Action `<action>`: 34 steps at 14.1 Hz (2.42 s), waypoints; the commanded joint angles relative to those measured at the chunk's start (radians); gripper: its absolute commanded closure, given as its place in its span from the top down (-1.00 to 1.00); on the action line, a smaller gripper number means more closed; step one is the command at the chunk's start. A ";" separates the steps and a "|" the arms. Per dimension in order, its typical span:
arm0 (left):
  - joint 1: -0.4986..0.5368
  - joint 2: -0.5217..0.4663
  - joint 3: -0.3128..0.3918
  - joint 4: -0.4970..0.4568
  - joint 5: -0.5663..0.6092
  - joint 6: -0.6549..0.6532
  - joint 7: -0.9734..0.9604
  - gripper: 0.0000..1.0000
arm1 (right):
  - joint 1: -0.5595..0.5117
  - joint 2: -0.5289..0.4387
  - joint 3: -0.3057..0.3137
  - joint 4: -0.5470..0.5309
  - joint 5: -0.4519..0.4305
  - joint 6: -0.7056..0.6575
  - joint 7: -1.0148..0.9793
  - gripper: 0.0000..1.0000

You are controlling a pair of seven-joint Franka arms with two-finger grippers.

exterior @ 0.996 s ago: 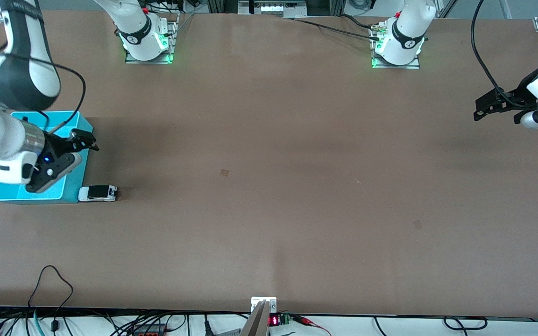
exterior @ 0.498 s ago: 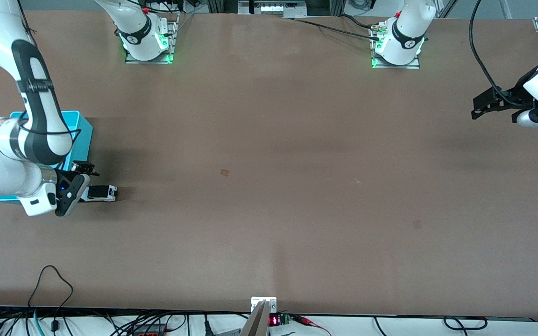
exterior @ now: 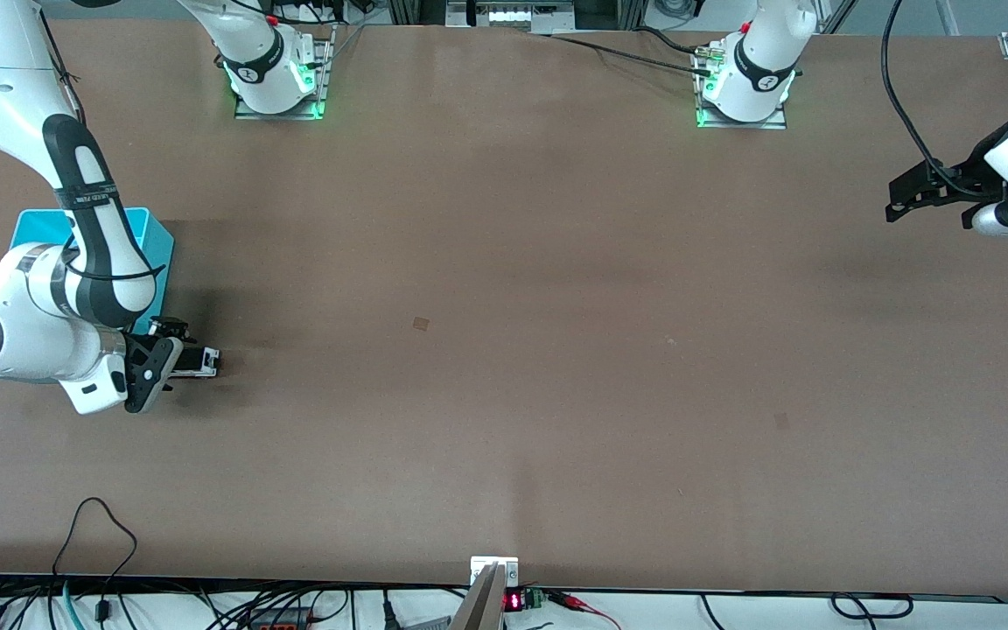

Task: Wind and store white jeep toy
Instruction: 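Grasp the jeep with the right gripper and lift it, then carry the jeep over the cyan bin and lower it inside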

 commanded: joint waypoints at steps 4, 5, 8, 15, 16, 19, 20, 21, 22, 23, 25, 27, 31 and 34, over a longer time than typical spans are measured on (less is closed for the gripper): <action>-0.003 -0.002 -0.005 0.019 0.017 -0.025 0.006 1.00 | -0.028 0.008 0.013 -0.047 0.004 0.065 -0.054 1.00; -0.005 -0.003 -0.005 0.019 0.017 -0.025 0.006 1.00 | -0.028 0.009 0.013 -0.047 0.006 0.067 -0.063 1.00; -0.006 -0.002 -0.005 0.019 0.017 -0.025 0.006 1.00 | -0.042 0.008 0.014 -0.082 0.006 0.125 -0.136 0.67; -0.012 -0.002 -0.006 0.019 0.017 -0.026 0.006 1.00 | -0.039 -0.012 0.021 -0.092 0.006 0.146 -0.195 -0.21; -0.012 -0.002 -0.005 0.019 0.017 -0.026 0.006 1.00 | -0.039 -0.012 0.022 -0.090 0.006 0.145 -0.195 -0.43; -0.011 -0.002 -0.006 0.019 0.017 -0.026 0.006 1.00 | -0.026 -0.050 0.046 -0.084 0.007 0.142 -0.195 -0.96; -0.011 -0.002 -0.005 0.019 0.017 -0.026 0.006 1.00 | -0.025 -0.064 0.059 -0.078 0.007 0.142 -0.193 -1.00; -0.011 -0.002 -0.005 0.019 0.017 -0.026 0.006 1.00 | -0.022 -0.081 0.071 -0.070 0.010 0.142 -0.187 -1.00; -0.011 -0.002 -0.005 0.019 0.017 -0.026 0.006 1.00 | -0.020 -0.096 0.088 -0.055 0.015 0.140 -0.181 -1.00; -0.011 -0.002 -0.005 0.019 0.017 -0.026 0.006 1.00 | -0.020 -0.115 0.097 -0.043 0.019 0.143 -0.176 -1.00; -0.011 -0.002 -0.005 0.019 0.017 -0.026 0.006 1.00 | -0.029 -0.158 0.097 -0.037 0.094 0.145 -0.170 -1.00; -0.011 -0.002 -0.005 0.019 0.017 -0.026 0.006 1.00 | -0.054 -0.191 0.093 -0.041 0.139 0.130 -0.085 -1.00; -0.012 -0.002 -0.005 0.019 0.017 -0.026 0.006 1.00 | -0.124 -0.253 0.071 -0.049 0.125 0.016 0.176 -1.00; -0.011 -0.002 -0.005 0.019 0.017 -0.026 0.006 1.00 | -0.124 -0.281 0.010 -0.056 0.073 -0.085 0.384 -1.00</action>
